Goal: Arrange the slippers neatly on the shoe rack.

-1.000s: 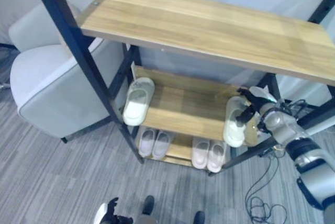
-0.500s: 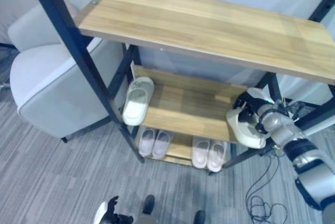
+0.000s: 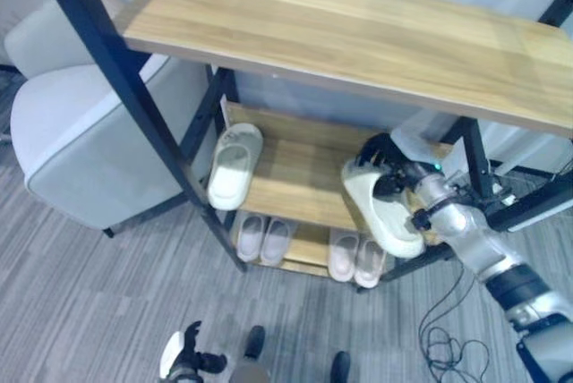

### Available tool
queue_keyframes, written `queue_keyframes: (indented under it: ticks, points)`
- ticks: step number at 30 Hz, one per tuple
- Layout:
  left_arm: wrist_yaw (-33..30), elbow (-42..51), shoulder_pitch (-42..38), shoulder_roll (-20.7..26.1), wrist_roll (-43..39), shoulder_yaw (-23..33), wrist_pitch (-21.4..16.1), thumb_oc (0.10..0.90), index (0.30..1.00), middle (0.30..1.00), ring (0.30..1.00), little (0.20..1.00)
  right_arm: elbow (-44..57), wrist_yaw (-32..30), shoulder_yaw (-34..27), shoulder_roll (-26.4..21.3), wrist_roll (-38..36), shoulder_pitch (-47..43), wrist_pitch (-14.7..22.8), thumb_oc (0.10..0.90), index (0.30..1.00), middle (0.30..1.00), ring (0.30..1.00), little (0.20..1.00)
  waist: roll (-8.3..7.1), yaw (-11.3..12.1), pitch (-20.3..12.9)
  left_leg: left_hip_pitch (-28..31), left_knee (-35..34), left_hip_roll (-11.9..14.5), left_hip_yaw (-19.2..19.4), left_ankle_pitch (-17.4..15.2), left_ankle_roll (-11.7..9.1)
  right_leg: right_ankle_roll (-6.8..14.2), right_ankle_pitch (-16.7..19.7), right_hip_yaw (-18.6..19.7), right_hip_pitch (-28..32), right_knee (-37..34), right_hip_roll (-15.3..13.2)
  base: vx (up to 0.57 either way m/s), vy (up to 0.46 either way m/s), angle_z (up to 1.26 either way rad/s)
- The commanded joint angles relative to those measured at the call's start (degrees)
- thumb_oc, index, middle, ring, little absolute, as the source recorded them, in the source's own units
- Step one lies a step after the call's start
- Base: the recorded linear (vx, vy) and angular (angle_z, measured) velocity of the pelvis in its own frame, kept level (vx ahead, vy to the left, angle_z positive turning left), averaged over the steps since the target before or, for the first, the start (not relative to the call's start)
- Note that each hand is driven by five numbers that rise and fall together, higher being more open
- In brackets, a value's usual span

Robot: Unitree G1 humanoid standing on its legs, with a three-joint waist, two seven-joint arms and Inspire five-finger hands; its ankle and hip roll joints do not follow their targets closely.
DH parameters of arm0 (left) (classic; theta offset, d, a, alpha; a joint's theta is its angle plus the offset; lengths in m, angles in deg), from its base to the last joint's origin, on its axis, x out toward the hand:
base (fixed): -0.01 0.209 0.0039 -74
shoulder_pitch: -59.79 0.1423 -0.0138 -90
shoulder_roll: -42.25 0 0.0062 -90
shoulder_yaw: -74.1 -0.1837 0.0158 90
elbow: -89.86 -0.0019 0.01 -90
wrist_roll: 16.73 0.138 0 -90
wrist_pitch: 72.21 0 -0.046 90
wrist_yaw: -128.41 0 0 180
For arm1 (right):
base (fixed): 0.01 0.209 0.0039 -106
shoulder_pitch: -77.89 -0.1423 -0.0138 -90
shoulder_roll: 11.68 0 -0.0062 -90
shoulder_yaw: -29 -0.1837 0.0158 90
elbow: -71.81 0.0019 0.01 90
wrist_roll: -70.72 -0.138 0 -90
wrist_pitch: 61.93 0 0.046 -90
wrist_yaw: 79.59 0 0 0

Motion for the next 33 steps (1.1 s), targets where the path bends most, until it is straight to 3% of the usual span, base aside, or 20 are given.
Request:
queue_keyframes:
  ticks: [1,9,10,17,18,19,33]
  points:
    - [-3.04,-1.26,-3.08,2.73,1.2,-1.3,-2.57,0.8,0.9,0.9,0.9,0.9,-0.17,-6.4,0.27,-1.05,1.59,-13.95,2.09,0.4,0.3,0.3,0.3,0.3,-1.35,2.31,-0.96,3.84,-0.38,-4.23,2.75,-6.78,4.48,2.76,-1.61,2.51,0.42,0.88,-0.96,-0.02,0.018,0.14]
    - [-4.41,-3.34,-5.0,4.39,-0.74,-1.1,-2.5,0.8,0.9,0.9,0.9,0.9,-12.76,-11.28,-0.02,5.53,-5.33,-23.21,0.73,0.4,0.3,0.3,0.3,0.3,-3.19,4.83,0.25,2.07,-0.38,-4.41,1.5,-6.21,4.83,2.91,-1.1,1.58,-0.31,0.85,-0.89,0.0,0.022,0.12]
    - [-4.59,-4.2,-5.15,4.68,-1.21,-0.99,-2.59,0.8,0.9,0.9,0.9,0.9,-15.43,-12.07,-0.97,6.22,-8.86,-24.14,1.15,0.4,0.3,0.3,0.3,0.3,-3.53,5.6,0.55,1.5,-0.38,-4.58,1.0,-6.08,4.92,3.0,-1.03,1.16,-0.46,0.98,-0.97,0.04,0.041,0.24]
    - [-4.81,-6.05,-5.79,5.44,-2.22,-0.59,-2.96,0.8,0.9,0.9,0.9,0.9,-19.73,-12.44,-2.72,6.01,-18.44,-26.54,3.25,0.4,0.3,0.3,0.3,0.3,-3.92,7.41,1.17,-0.32,-0.38,-5.62,-1.66,-5.7,5.18,3.41,-1.09,-1.41,-0.95,1.58,-1.9,0.03,0.041,0.23]
    - [-4.81,-6.06,-5.79,5.44,-2.22,-0.58,-2.96,0.8,0.9,0.9,0.9,0.9,-19.74,-12.44,-2.72,6.01,-18.44,-26.55,3.25,0.482,0.422,0.422,0.422,0.422,-3.92,7.39,1.16,-0.33,-0.38,-5.63,-1.68,-5.7,5.18,3.41,-1.09,-1.43,-0.96,1.58,-1.9,0.02,0.029,0.29]
    - [-4.79,-6.28,-5.73,5.32,-2.48,-0.68,-2.99,0.8,0.9,0.9,0.9,0.9,-20.02,-12.35,-2.92,5.96,-19.45,-26.62,3.31,0.8,0.9,0.9,0.9,0.9,-3.91,7.5,1.19,-0.49,-0.38,-5.75,-1.96,-5.69,5.21,3.43,-1.04,-1.76,-1.04,1.68,-2.08,0.03,0.041,0.22]
    - [-4.7,-3.91,-8.58,5.82,-1.42,-2.01,-2.97,0.8,0.9,0.9,0.9,0.9,-16.02,-6.86,-1.55,3.4,-27.01,-24.04,5.64,0.8,0.9,0.9,0.9,0.9,-3.14,6.59,1.11,-0.87,-0.38,-6.9,-3.52,-5.71,5.45,3.48,-1.47,-3.78,-1.21,3.3,-3.58,0.01,0.019,0.08]
